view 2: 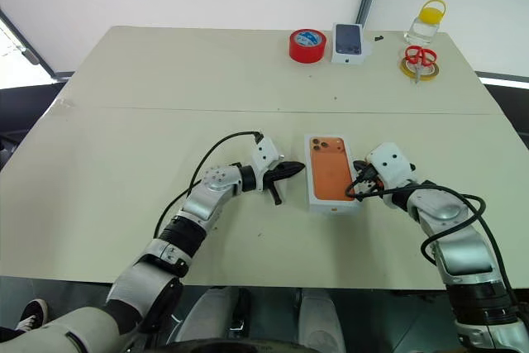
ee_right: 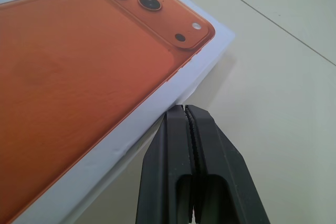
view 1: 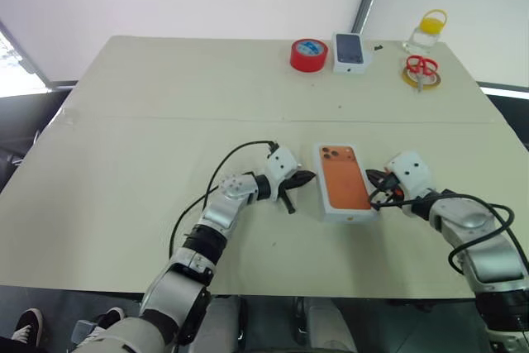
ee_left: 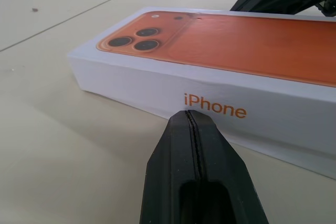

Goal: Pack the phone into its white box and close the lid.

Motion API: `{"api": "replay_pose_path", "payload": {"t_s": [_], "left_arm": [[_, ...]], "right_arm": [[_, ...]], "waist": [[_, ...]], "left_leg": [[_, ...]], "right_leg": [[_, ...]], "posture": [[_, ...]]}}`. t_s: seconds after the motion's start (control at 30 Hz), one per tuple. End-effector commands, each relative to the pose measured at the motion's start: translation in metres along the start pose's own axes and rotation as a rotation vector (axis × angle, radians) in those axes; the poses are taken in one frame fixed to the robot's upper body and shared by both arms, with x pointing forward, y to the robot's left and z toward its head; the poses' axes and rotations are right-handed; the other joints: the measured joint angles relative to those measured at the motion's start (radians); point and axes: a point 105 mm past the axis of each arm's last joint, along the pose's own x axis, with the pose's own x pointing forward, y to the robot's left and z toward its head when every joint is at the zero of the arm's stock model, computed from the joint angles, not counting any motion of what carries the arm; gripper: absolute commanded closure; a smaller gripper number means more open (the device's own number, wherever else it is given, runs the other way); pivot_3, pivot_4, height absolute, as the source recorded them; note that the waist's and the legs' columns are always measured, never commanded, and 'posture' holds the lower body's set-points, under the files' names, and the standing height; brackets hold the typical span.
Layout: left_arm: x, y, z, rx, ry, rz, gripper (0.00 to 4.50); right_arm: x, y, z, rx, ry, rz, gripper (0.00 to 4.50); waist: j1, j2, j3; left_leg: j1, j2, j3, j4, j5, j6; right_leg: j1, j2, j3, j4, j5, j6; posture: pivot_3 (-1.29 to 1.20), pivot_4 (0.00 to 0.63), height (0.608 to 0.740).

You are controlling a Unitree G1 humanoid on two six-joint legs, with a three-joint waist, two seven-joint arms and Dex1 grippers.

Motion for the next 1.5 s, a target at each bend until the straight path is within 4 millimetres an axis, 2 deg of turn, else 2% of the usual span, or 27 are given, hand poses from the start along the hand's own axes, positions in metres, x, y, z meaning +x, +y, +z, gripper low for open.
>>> {"api": "replay_pose_path", "payload": {"t_s": [0.03,0.13,0.23,0.37,0.43,0.5,0.53,0.57,0.6,0.73,0.83,0.93,1.1,1.2,1.23,1.27,1.33,1.4,1.43,1.5], "left_arm": [[-0.003,0.002,0.007,0.018,-0.018,0.011,4.50],[-0.005,0.007,0.013,0.010,-0.041,0.028,4.50],[-0.007,0.010,0.037,0.051,-0.139,0.022,4.50],[-0.013,0.021,0.089,0.025,-0.306,0.030,4.50],[-0.010,0.027,0.099,0.009,-0.319,0.047,4.50],[0.003,0.033,0.094,0.059,-0.248,0.089,4.50],[0.011,0.034,0.086,0.151,-0.182,0.116,4.50],[0.017,0.034,0.080,0.227,-0.132,0.127,4.50],[0.024,0.031,0.075,0.222,-0.107,0.116,4.50],[0.039,0.016,0.058,0.127,-0.091,0.065,4.50],[0.040,0.007,0.031,0.118,-0.006,0.027,4.50],[0.036,0.007,0.016,0.108,0.039,0.028,4.50],[0.027,0.013,0.011,0.009,0.039,0.035,4.50],[0.019,0.019,0.015,-0.038,-0.002,0.047,3.60],[0.015,0.022,0.020,-0.043,-0.026,0.047,3.09],[0.010,0.023,0.026,-0.021,-0.048,0.044,2.59],[-0.005,0.031,0.041,0.028,-0.086,0.070,1.53],[-0.028,0.044,0.059,0.047,-0.133,0.138,0.44],[-0.041,0.048,0.066,0.049,-0.148,0.159,0.03],[-0.071,0.056,0.067,0.015,-0.138,0.200,0.00]], "right_arm": [[-0.003,0.000,0.012,-0.071,-0.036,0.006,4.45],[-0.005,-0.013,0.012,-0.053,-0.033,-0.020,4.45],[-0.010,-0.026,0.014,-0.090,-0.031,-0.042,4.45],[-0.022,-0.046,0.016,-0.093,-0.034,-0.055,4.45],[-0.025,-0.051,0.026,-0.057,-0.086,-0.058,4.45],[-0.024,-0.041,0.041,-0.014,-0.164,0.011,4.45],[-0.024,-0.031,0.045,-0.009,-0.189,0.059,4.45],[-0.023,-0.022,0.047,-0.002,-0.205,0.103,4.45],[-0.023,-0.010,0.046,0.027,-0.205,0.159,4.45],[-0.022,0.027,0.025,0.003,-0.127,0.292,4.45],[-0.023,0.051,0.003,-0.070,-0.028,0.364,4.45],[-0.024,0.058,-0.006,-0.111,0.007,0.372,4.45],[-0.021,0.051,-0.003,-0.121,0.000,0.346,4.45],[-0.016,0.047,0.008,-0.046,-0.037,0.352,4.50],[-0.018,0.045,0.016,0.019,-0.076,0.367,4.50],[-0.020,0.042,0.021,0.049,-0.103,0.373,4.25],[-0.023,0.035,0.028,0.056,-0.139,0.358,3.62],[-0.024,0.026,0.038,0.062,-0.178,0.325,2.54],[-0.025,0.023,0.043,0.070,-0.202,0.320,2.14],[-0.028,0.016,0.048,0.083,-0.217,0.315,1.09]], "waist": [[-0.001,0.000,0.000],[-0.001,0.000,0.000],[-0.001,0.000,0.000],[0.002,0.000,0.000],[0.001,0.000,0.000],[0.001,0.000,0.000],[0.000,0.000,0.000],[0.000,0.000,0.000],[0.000,0.000,0.000],[0.002,0.000,0.000],[0.000,0.000,0.000],[-0.001,-0.001,-0.001],[-0.002,-0.002,-0.002],[-0.004,-0.003,-0.002],[-0.003,-0.003,-0.002],[-0.001,-0.003,-0.002],[-0.001,-0.002,-0.001],[-0.002,-0.002,-0.001],[-0.003,-0.002,-0.001],[-0.005,-0.002,-0.001]], "left_leg": [[0.000,0.000,0.000,0.000,0.000,0.000],[0.001,0.000,0.000,0.000,0.000,0.000],[0.001,0.000,0.000,0.000,0.000,0.000],[0.000,0.000,-0.001,0.000,0.000,0.000],[0.000,0.000,-0.001,0.000,0.000,0.000],[0.000,0.000,0.000,0.000,0.000,0.000],[0.000,0.000,0.000,0.000,0.000,0.000],[0.001,-0.001,0.000,0.000,0.000,0.000],[0.001,-0.001,0.000,0.000,0.000,0.000],[0.000,0.000,-0.001,0.000,0.000,0.000],[0.000,0.000,-0.001,0.000,0.000,0.000],[0.001,0.000,0.000,0.000,0.000,0.000],[0.004,0.001,-0.001,0.000,0.000,0.000],[0.004,0.002,-0.001,0.000,0.000,0.000],[0.004,0.002,-0.001,0.000,0.000,0.000],[0.004,0.002,-0.001,0.000,0.000,0.000],[0.003,0.002,-0.001,0.000,0.000,0.000],[0.001,0.002,-0.001,0.000,0.000,0.000],[0.001,0.002,-0.001,0.000,0.000,0.000],[0.001,0.002,0.000,0.000,0.000,-0.001]], "right_leg": [[0.000,0.000,0.000,0.000,0.000,0.000],[0.000,0.000,0.000,0.001,0.000,0.000],[0.000,0.000,0.000,0.001,0.000,0.000],[0.000,0.000,0.000,0.001,0.000,0.000],[0.000,0.000,0.000,0.001,0.000,0.000],[0.000,0.000,0.000,0.000,0.000,0.000],[0.001,0.001,0.000,0.000,0.002,0.003],[0.001,0.001,0.000,0.000,0.002,0.003],[0.001,0.001,0.000,0.000,0.002,0.003],[0.001,0.002,-0.001,0.000,0.002,0.004],[0.000,0.001,0.000,0.000,0.002,0.003],[0.001,0.001,0.000,0.000,0.002,0.003],[0.003,0.002,-0.001,0.001,0.000,0.000],[0.003,0.002,-0.001,0.001,0.000,0.000],[0.003,0.002,-0.001,0.001,0.000,0.000],[0.003,0.002,-0.001,0.001,0.000,0.000],[0.002,0.002,-0.001,0.002,0.000,0.000],[0.000,0.002,0.000,0.002,0.001,0.001],[0.000,0.002,0.000,0.002,0.002,0.003],[-0.001,0.001,0.000,0.002,0.002,0.003]], "posture": [[0.00,0.150,0.740],[0.00,0.150,0.740],[0.00,0.150,0.740],[0.00,0.150,0.740],[0.00,0.150,0.740],[0.00,0.150,0.740],[0.00,0.150,0.740],[0.00,0.150,0.740],[0.00,0.150,0.740],[0.00,0.150,0.740],[0.00,0.150,0.740],[0.00,0.150,0.740],[0.00,0.150,0.740],[0.00,0.150,0.740],[0.00,0.150,0.740],[0.00,0.150,0.740],[0.00,0.150,0.740],[0.00,0.150,0.740],[0.00,0.150,0.740],[0.00,0.150,0.740]]}}
